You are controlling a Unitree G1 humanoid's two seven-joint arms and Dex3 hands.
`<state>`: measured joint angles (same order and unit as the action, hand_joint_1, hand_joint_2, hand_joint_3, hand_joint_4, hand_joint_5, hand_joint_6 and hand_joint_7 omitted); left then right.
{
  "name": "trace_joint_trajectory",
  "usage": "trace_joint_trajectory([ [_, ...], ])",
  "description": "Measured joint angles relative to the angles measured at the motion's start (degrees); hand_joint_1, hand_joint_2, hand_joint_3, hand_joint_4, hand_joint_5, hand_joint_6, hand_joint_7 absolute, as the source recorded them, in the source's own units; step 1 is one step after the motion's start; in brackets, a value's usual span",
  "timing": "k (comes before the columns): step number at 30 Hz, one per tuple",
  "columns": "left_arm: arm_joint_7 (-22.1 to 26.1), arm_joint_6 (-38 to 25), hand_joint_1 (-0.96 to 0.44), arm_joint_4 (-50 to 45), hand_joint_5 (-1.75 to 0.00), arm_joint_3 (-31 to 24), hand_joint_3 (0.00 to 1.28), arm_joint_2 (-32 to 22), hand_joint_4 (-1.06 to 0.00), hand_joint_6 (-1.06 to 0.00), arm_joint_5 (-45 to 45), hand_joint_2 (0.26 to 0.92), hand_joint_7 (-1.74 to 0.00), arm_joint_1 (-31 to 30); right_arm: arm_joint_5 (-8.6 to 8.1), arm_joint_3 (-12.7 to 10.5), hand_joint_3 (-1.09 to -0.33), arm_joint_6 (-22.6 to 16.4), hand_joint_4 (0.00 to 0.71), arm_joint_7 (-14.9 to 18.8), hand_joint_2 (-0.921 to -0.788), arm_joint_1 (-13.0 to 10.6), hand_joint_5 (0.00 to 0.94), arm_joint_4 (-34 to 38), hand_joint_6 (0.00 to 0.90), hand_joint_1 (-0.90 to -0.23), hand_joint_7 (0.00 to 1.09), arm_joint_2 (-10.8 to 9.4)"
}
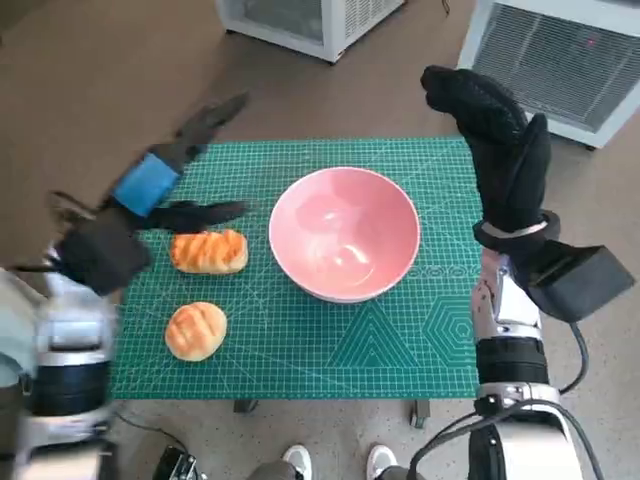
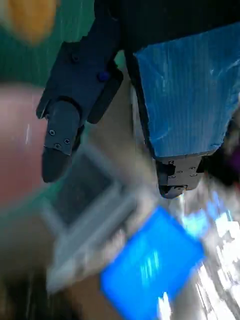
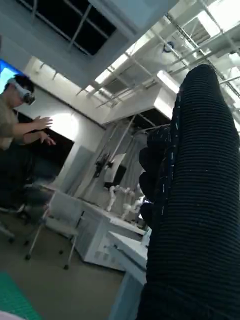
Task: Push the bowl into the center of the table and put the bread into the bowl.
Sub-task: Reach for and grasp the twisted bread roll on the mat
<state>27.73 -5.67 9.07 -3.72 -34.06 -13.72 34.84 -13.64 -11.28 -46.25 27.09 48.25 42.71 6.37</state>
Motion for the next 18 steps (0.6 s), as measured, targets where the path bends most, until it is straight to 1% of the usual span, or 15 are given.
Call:
trace_joint_trajectory([
  [5,2.2,-12.1,-0.32,-1.5,0.0,4.4,0.0,-5.7,-0.05,-0.25,-9.6,0.747,-0.02,-0.1,0.08,0.3,-0.77,0.2,0.264,-0.8,-0.921,0.0,0.004,0.3,0.161,-0.732,0.44,-0.4],
  [7,3.3,-15.0,-0.31,-1.5,0.0,5.8,0.0,-7.4,-0.05,-0.25,-11.8,0.747,-0.02,-0.2,0.1,0.3,-0.771,0.3,0.264,-1.2,-0.921,0.0,0.004,0.6,0.159,-0.733,0.45,-0.5],
  [11,4.4,-17.6,-0.3,-1.2,0.0,7.9,0.0,-8.7,-0.05,-0.25,-13.5,0.748,-0.01,-0.2,0.06,0.4,-0.772,0.6,0.263,-1.6,-0.921,0.0,0.003,1.1,0.157,-0.733,0.45,-0.6],
  [18,5.7,-20.4,-0.26,0.0,0.0,11.5,0.0,-7.9,-0.06,-0.25,-13.6,0.75,-0.01,-0.2,0.06,0.8,-0.776,0.8,0.261,-1.6,-0.921,0.0,0.001,1.4,0.15,-0.729,0.46,-1.4],
])
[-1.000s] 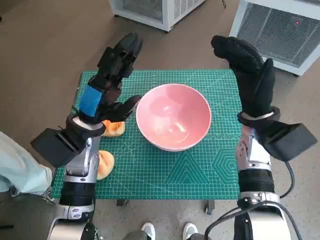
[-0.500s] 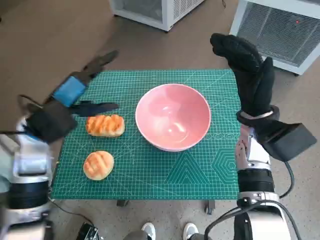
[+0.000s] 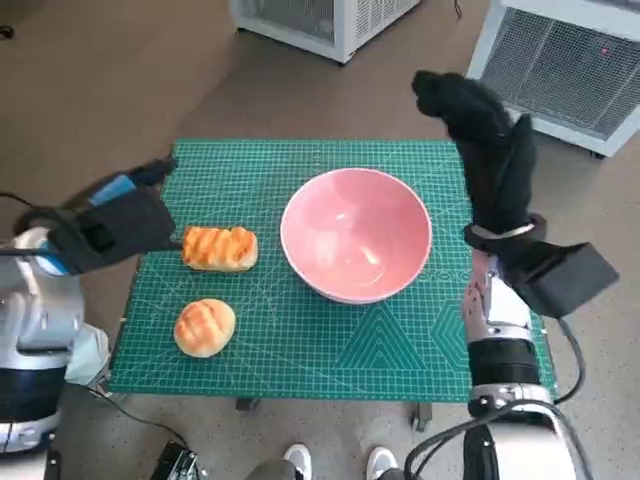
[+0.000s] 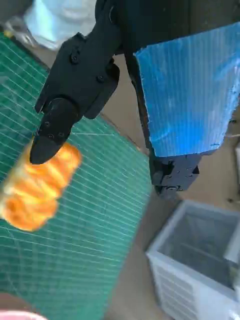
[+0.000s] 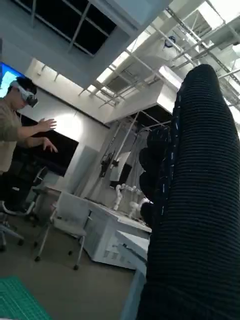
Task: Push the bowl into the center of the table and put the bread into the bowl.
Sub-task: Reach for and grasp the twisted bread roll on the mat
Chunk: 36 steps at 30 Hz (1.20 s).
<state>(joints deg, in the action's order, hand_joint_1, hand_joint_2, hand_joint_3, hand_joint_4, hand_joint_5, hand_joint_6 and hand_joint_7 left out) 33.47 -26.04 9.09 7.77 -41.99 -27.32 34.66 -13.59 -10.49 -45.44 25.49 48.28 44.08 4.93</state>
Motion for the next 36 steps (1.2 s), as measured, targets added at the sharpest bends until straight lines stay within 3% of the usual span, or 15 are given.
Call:
trace_joint_trajectory([
  [13,-1.4,-0.3,-0.29,6.2,0.0,6.6,0.0,3.6,-0.07,-0.26,-2.3,0.75,0.0,1.2,-0.32,0.4,-0.788,0.2,0.259,0.2,-0.921,0.0,0.0,0.0,0.137,-0.703,0.48,0.0],
  [26,-7.1,3.3,-0.24,17.2,-0.01,10.5,0.0,8.4,-0.12,-0.3,-4.3,0.752,-0.02,5.0,-0.92,1.1,-0.789,1.0,0.257,0.4,-0.921,-0.1,0.0,-1.7,0.128,-0.7,0.5,0.0],
  [30,-9.4,5.7,-0.18,21.6,-0.02,11.6,0.0,9.6,-0.2,-0.38,-4.5,0.761,-0.03,6.0,-1.41,1.4,-0.788,1.7,0.257,0.5,-0.921,-0.4,0.0,-3.1,0.126,-0.697,0.5,0.0],
  [32,-10.5,6.6,-0.14,23.2,-0.02,11.9,0.01,10.2,-0.27,-0.47,-4.5,0.772,-0.05,6.3,-1.61,1.4,-0.787,1.9,0.257,0.5,-0.921,-0.5,0.0,-3.7,0.125,-0.696,0.5,0.0],
  [36,-13.8,9.2,-0.06,26.7,-0.04,12.2,0.01,11.4,-0.54,-0.68,-4.5,0.81,-0.06,6.9,-1.85,1.5,-0.785,2.3,0.258,0.5,-0.921,-1.1,0.001,-4.9,0.123,-0.694,0.51,0.2],
])
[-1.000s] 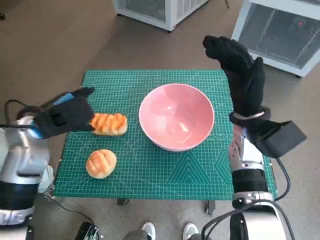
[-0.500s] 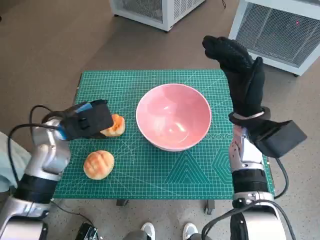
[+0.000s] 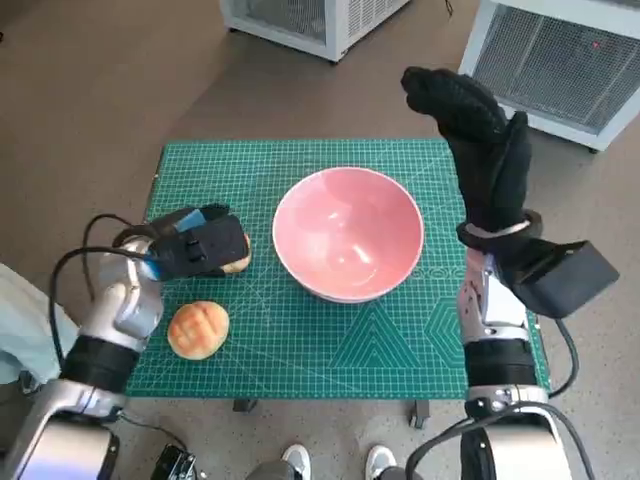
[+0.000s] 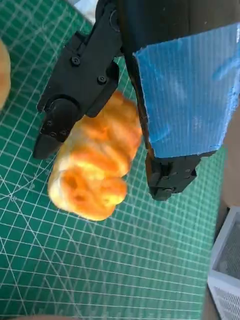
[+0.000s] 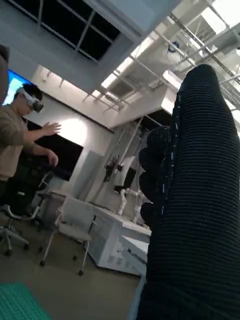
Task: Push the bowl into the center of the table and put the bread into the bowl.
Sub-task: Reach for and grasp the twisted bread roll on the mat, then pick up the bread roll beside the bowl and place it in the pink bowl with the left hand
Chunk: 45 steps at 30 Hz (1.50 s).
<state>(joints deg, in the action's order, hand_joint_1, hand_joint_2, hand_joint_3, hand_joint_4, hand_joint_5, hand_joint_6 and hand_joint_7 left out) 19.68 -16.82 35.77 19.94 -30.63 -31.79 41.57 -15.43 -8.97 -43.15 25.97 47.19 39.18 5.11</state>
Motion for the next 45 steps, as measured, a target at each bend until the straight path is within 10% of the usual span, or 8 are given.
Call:
trace_joint_trajectory([
  [2,-2.2,1.9,-0.03,1.8,-0.1,0.1,0.01,0.4,-0.72,-0.78,0.0,0.832,-0.08,0.3,-0.01,0.0,-0.784,0.0,0.259,0.0,-0.921,-0.4,0.001,-0.5,0.122,-0.693,0.51,0.1],
  [5,-5.5,4.8,-0.01,4.6,-0.89,0.1,0.04,0.7,-0.75,-0.66,-0.2,0.897,-0.82,0.9,-0.02,0.0,-0.783,0.0,0.26,0.0,-0.921,-0.9,0.001,-0.9,0.121,-0.692,0.51,0.3],
  [8,-8.2,8.0,0.0,7.1,-1.09,0.1,0.04,0.9,-0.76,-0.67,-0.2,0.906,-0.94,1.4,-0.05,0.0,-0.782,0.0,0.261,0.0,-0.921,-1.1,0.002,-1.0,0.12,-0.692,0.51,0.6],
  [25,-8.7,12.4,0.0,6.6,-1.14,-0.8,0.02,0.3,-0.76,-0.66,-0.1,0.92,-1.08,1.6,-0.11,0.0,-0.779,0.0,0.265,-0.1,-0.921,-1.4,0.003,-2.2,0.123,-0.686,0.51,1.0],
  [45,-8.2,10.9,0.0,-30.8,-1.09,-13.1,0.03,-2.2,-0.77,-0.65,5.1,0.917,-1.13,-1.4,-0.88,-0.4,-0.773,0.0,0.266,0.0,-0.921,-1.9,0.002,-2.3,0.123,-0.68,0.49,1.1],
])
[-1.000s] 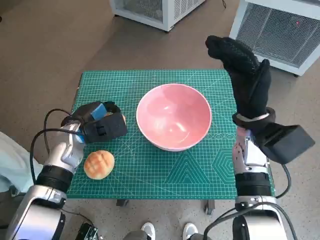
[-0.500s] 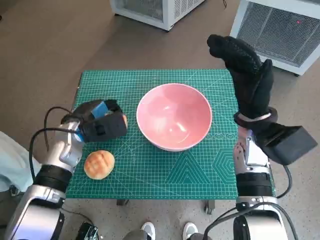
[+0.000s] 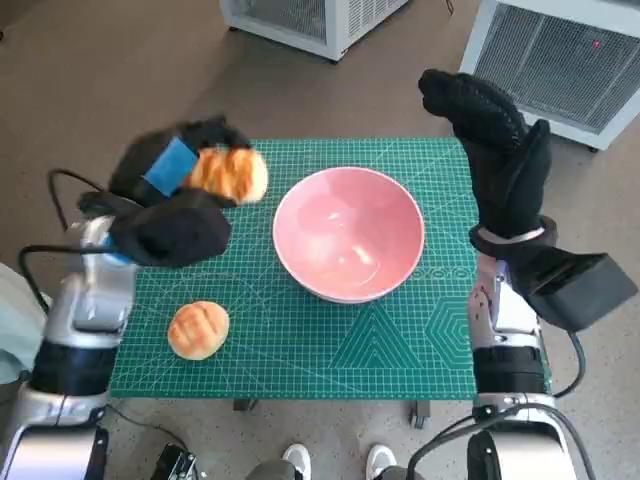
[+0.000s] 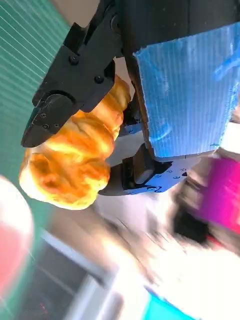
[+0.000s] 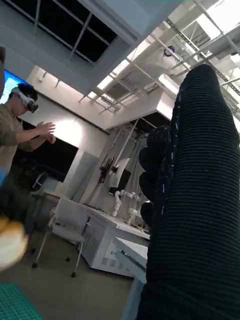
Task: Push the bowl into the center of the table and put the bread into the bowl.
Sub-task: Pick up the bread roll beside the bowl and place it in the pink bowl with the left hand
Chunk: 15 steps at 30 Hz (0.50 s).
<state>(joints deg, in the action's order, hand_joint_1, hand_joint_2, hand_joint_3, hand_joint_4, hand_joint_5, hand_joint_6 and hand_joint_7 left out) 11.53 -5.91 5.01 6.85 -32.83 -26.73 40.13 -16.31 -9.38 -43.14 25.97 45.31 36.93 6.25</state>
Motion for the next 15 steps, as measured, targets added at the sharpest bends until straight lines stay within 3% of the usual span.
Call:
trace_joint_trajectory([
  [7,0.5,-0.4,0.0,-5.7,-1.08,1.5,0.03,2.4,-0.77,-0.66,-0.8,0.916,-1.13,0.6,-0.54,-0.1,-0.771,0.0,0.267,0.0,-0.921,0.0,0.002,0.0,0.124,-0.684,0.48,0.0],
  [15,3.1,0.5,0.0,-4.2,-1.05,7.0,0.02,6.6,-0.79,-0.65,-2.6,0.916,-1.14,4.1,-0.65,-0.2,-0.766,0.0,0.268,0.0,-0.921,-0.3,0.002,-0.3,0.129,-0.688,0.47,0.1],
])
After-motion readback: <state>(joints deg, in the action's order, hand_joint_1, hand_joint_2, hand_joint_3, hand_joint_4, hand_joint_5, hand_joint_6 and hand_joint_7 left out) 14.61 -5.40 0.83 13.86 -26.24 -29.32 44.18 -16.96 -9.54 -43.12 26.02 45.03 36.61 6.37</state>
